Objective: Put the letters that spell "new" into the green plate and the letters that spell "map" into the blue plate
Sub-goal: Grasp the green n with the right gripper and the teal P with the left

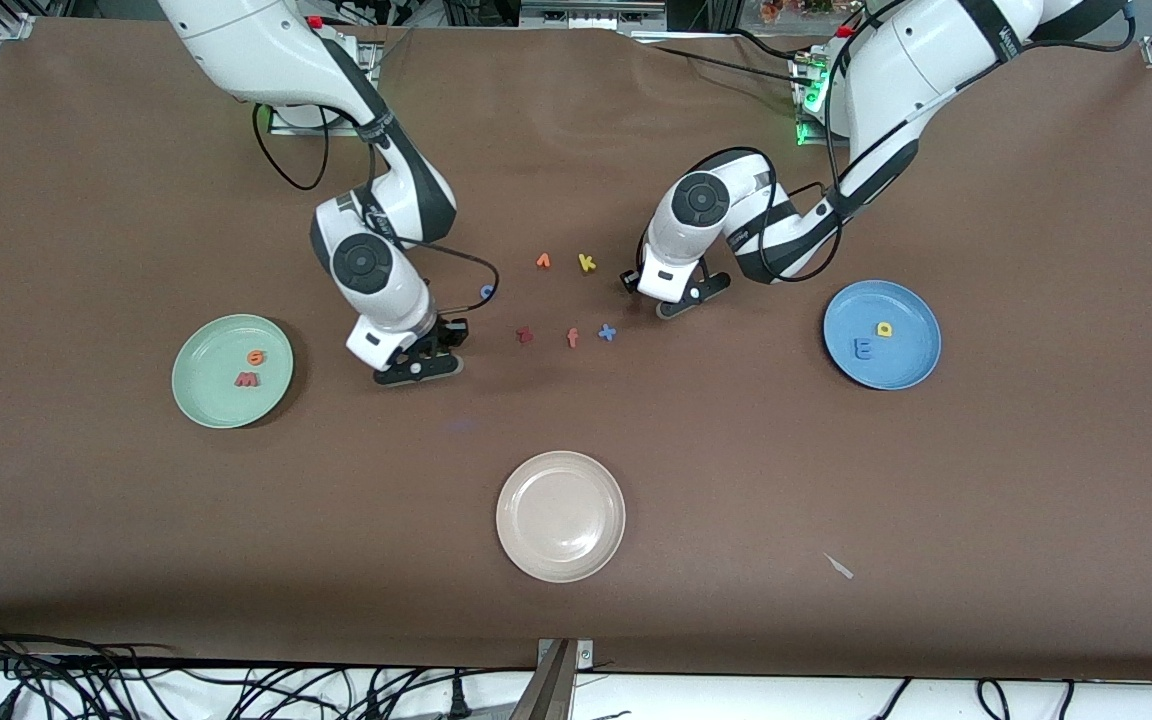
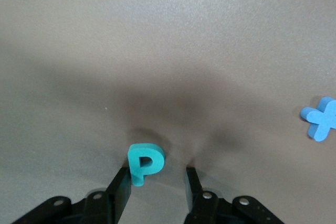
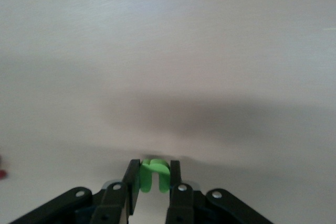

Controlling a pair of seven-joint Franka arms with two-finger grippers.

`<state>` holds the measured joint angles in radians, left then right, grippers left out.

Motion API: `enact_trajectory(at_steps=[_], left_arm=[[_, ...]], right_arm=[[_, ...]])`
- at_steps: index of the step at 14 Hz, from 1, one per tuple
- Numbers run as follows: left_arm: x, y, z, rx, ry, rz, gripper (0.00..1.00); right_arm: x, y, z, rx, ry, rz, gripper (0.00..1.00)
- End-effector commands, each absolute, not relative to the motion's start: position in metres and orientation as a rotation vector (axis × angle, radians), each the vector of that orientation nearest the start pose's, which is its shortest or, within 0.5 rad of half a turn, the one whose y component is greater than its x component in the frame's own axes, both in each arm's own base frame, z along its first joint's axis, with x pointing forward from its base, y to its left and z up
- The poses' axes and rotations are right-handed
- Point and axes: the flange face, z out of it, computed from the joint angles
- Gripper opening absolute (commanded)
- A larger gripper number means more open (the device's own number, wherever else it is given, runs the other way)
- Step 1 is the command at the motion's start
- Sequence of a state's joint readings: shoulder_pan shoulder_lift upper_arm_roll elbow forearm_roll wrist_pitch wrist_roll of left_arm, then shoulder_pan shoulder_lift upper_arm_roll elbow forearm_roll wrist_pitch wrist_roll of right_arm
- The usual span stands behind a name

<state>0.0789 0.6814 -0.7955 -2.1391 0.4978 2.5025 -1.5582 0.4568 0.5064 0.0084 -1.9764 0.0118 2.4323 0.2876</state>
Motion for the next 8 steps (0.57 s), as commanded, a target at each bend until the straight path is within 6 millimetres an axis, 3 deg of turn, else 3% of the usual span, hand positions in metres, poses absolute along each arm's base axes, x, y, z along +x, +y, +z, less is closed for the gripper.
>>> enact_trajectory(at_steps=[1, 5, 8], left_arm=[[0.414, -0.364, 0.161, -3.041, -0.745, 0.271, 0.51], [0.420, -0.363, 0.163, -3.046, -0.751, 0.260, 0.51], [0.423, -0.360, 0.162, -3.048, -0.741, 0.246, 0.51]], right_arm=[[0.555, 0.221, 0.235, -3.191, -0.209, 0.195, 0.14], [0.559, 0.155, 0.258, -3.241, -0.033, 0.384, 0.15], [0.566, 0.096, 0.258, -3.266, 0.114, 0.455, 0.15]])
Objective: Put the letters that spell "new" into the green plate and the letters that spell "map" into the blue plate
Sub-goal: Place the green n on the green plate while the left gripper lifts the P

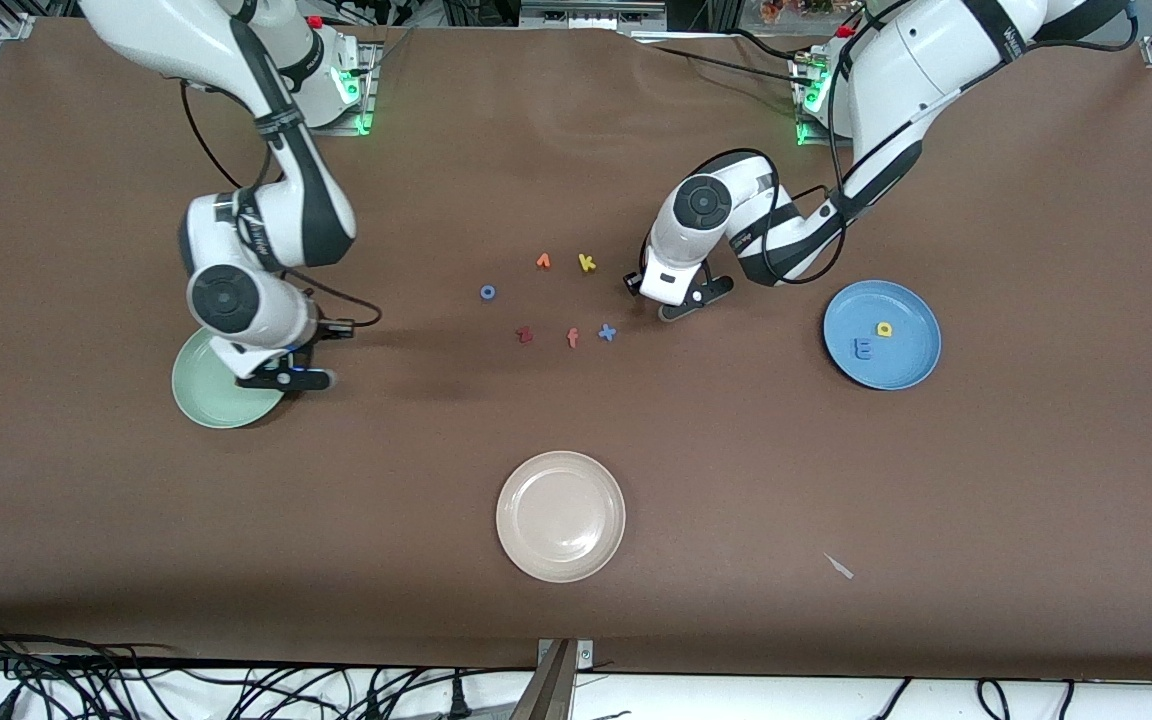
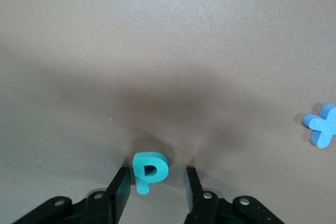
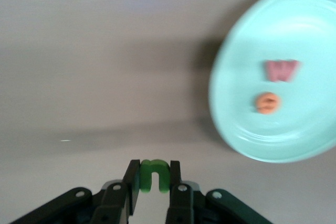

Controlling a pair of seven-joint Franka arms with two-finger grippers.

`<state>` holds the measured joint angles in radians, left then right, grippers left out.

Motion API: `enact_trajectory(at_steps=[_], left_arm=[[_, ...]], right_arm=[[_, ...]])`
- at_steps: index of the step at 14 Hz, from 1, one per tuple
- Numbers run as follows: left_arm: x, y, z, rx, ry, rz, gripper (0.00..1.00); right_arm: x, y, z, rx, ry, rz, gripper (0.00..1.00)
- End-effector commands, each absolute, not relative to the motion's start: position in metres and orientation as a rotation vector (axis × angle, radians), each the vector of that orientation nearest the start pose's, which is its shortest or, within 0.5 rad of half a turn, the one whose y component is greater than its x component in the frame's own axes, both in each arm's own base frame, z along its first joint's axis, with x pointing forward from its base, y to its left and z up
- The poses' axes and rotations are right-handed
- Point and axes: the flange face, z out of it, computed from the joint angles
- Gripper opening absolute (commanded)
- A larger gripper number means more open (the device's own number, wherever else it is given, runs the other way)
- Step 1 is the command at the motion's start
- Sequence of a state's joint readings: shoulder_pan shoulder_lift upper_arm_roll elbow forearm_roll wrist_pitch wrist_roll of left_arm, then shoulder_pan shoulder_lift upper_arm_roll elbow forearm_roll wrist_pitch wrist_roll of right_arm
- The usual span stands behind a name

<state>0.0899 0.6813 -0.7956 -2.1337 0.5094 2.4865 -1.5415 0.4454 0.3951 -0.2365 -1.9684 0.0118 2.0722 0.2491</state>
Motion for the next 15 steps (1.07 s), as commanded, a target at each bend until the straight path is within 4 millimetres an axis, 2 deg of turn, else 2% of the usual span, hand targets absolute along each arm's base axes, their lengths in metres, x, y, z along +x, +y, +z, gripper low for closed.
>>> enact_trajectory(at_steps=[1, 4, 5, 7, 8, 9, 13, 15], left_arm=[[0.427, -0.357, 0.161, -3.047, -0.734, 0.237, 0.51], [0.425, -0.358, 0.161, -3.048, -0.729, 0.237, 0.50], [0.425, -0.358, 0.161, -3.048, -0.729, 0.237, 0.49], [0.420, -0.362, 0.159, -3.049, -0.711, 0.243, 0.41], [0.420, -0.363, 0.159, -3.049, -0.709, 0.246, 0.39], [0.418, -0.364, 0.158, -3.048, -0.703, 0.248, 0.36], [0.417, -0.365, 0.158, -3.056, -0.670, 0.249, 0.20], [0.420, -0.365, 0.162, -3.059, -0.675, 0.235, 0.20]], right_arm=[[0.568, 0.077, 0.254, -3.275, 0.167, 0.465, 0.15], [0.573, 0.046, 0.234, -3.286, 0.237, 0.480, 0.16], [0.575, 0.040, 0.231, -3.287, 0.222, 0.458, 0.21], [0.579, 0.024, 0.224, -3.285, 0.189, 0.437, 0.39], [0.580, 0.021, 0.222, -3.285, 0.194, 0.430, 0.62], [0.580, 0.021, 0.222, -3.283, 0.200, 0.427, 1.00], [0.589, 0.028, 0.238, -3.280, 0.210, 0.408, 1.00], [0.592, 0.033, 0.247, -3.268, 0.217, 0.438, 1.00]])
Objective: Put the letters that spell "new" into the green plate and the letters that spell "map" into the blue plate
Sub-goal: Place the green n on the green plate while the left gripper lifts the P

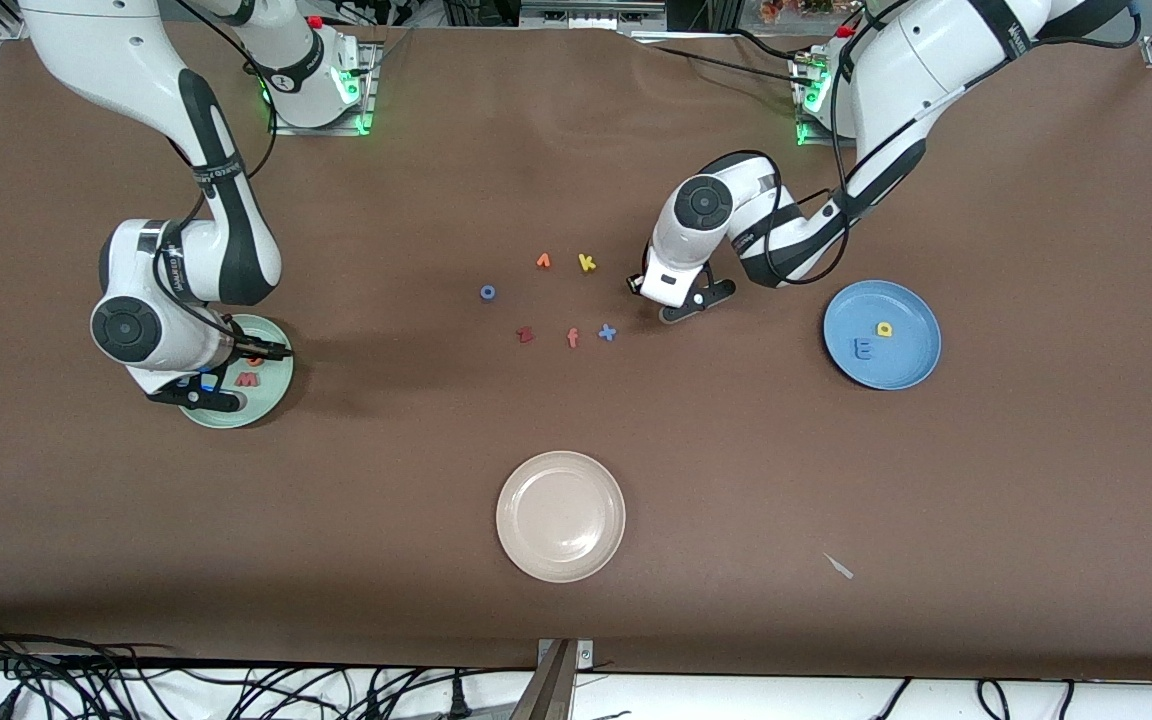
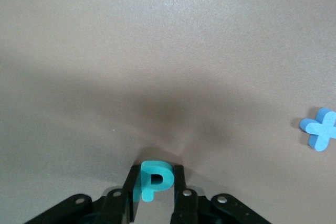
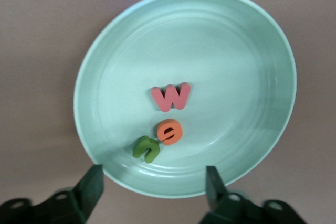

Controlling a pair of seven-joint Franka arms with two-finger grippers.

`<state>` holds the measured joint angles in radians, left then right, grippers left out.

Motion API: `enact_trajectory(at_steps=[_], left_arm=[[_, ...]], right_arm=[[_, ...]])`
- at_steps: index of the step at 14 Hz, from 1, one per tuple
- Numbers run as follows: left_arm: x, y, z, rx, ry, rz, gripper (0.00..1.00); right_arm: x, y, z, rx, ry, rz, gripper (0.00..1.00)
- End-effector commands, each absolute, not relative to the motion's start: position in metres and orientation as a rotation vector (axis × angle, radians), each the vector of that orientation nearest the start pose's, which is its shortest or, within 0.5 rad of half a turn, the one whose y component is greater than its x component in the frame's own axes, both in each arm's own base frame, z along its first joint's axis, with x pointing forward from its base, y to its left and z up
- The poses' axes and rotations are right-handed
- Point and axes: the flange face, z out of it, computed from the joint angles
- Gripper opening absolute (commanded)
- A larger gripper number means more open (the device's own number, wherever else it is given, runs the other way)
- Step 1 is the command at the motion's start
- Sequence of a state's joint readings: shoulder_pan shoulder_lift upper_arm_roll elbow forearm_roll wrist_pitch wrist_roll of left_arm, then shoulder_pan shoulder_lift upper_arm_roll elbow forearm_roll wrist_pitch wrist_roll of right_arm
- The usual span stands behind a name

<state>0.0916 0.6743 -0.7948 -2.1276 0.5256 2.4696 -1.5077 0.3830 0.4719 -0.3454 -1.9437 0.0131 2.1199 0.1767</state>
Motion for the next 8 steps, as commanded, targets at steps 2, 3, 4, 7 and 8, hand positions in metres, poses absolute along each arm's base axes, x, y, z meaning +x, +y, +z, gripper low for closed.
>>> enact_trajectory(at_steps=[2, 3, 4, 7, 8], left_arm=[[0.433, -0.362, 0.178, -3.075, -0.687, 0.183, 0.20], [0.444, -0.359, 0.189, -3.064, -0.682, 0.153, 0.20], [0.459, -0.354, 0.203, -3.053, -0.678, 0.134, 0.20], [0.506, -0.328, 0.255, -3.081, -0.697, 0.124, 0.20], [0.514, -0.313, 0.269, -3.100, -0.673, 0.135, 0.20]], right_arm=[[0.594, 0.038, 0.258, -3.261, 0.216, 0.477, 1.00], [0.595, 0.041, 0.263, -3.258, 0.209, 0.490, 1.00], [0.597, 0.045, 0.271, -3.254, 0.200, 0.499, 1.00], [0.593, 0.067, 0.290, -3.237, 0.151, 0.548, 1.00], [0.592, 0.072, 0.293, -3.233, 0.142, 0.557, 1.00]])
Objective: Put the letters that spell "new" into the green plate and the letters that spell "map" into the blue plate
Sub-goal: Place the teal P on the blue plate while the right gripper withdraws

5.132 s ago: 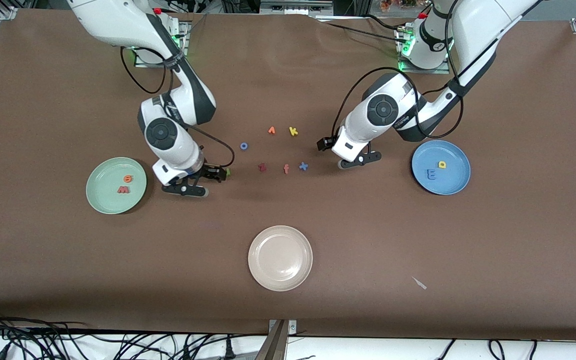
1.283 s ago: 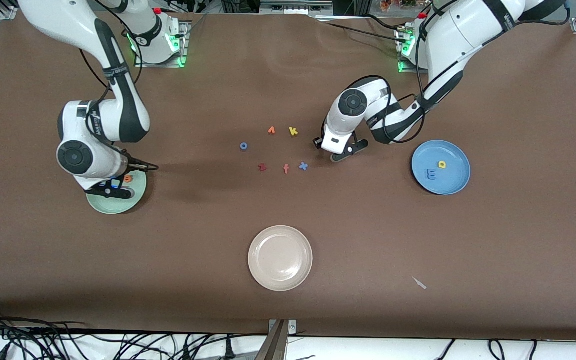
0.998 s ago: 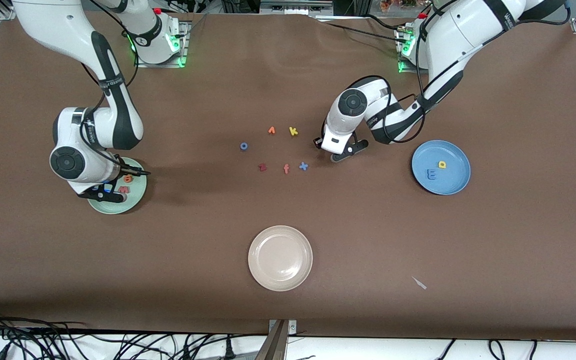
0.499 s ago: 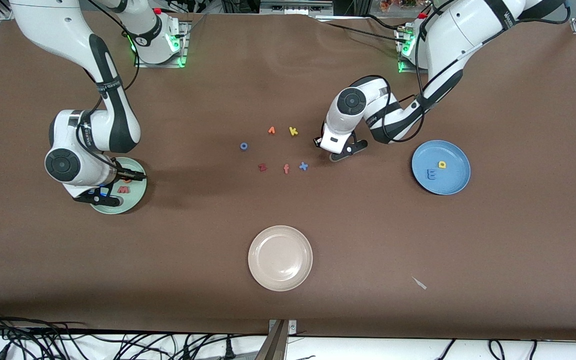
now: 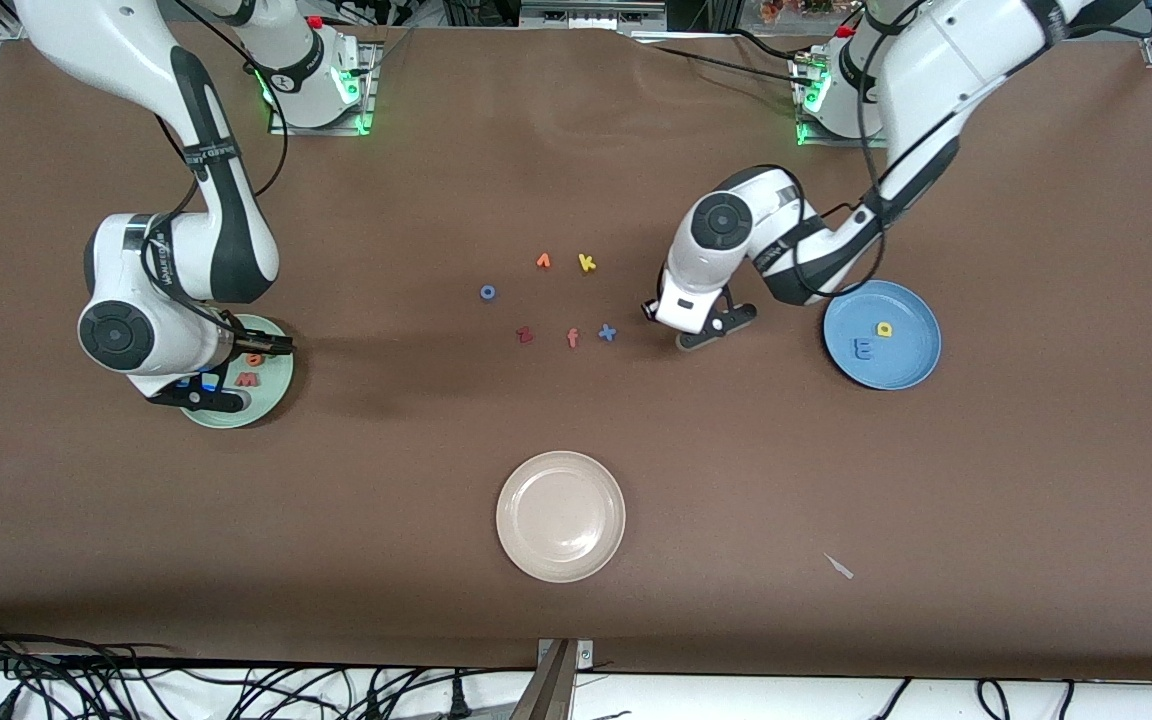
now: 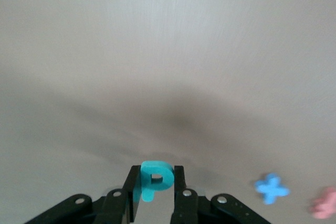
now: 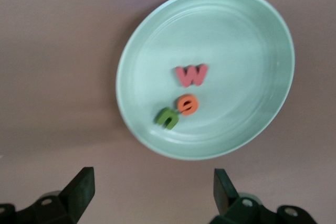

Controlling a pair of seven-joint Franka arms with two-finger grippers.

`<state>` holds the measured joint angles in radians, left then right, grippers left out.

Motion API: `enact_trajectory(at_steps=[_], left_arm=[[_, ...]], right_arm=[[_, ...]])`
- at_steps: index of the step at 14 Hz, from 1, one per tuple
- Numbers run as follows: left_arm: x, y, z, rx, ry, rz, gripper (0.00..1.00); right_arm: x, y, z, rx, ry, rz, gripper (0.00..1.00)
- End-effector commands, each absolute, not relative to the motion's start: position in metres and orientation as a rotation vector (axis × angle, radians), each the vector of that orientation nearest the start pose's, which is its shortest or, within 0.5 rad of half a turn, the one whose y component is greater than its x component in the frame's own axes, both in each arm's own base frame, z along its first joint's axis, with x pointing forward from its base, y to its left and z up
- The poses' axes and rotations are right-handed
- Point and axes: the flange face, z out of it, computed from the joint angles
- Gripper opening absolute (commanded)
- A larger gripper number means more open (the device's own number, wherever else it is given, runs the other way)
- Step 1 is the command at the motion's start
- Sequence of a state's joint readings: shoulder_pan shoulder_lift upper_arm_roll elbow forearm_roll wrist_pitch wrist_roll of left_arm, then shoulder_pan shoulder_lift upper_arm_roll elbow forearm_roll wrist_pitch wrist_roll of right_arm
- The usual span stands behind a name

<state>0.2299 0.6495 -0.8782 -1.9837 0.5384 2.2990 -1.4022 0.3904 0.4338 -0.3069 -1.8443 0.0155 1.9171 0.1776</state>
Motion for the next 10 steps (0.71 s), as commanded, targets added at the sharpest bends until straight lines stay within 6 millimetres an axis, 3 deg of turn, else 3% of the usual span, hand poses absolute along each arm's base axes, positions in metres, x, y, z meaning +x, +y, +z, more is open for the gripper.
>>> enact_trajectory(at_steps=[1, 4, 6, 10], left_arm=[[0.523, -0.296, 0.283, -3.118, -0.644, 0.138, 0.20], [0.548, -0.232, 0.291, -3.113, -0.559, 0.163, 0.20], [0.561, -0.187, 0.288, -3.107, -0.469, 0.184, 0.20], [0.574, -0.106, 0.275, -3.111, -0.271, 0.248, 0.20]], right_arm=[[0.591, 0.074, 0.299, -3.229, 0.135, 0.563, 1.00], [0.585, 0.095, 0.318, -3.216, 0.077, 0.596, 1.00], [0.585, 0.100, 0.342, -3.208, 0.065, 0.625, 1.00], [0.561, 0.117, 0.412, -3.183, -0.038, 0.544, 1.00]])
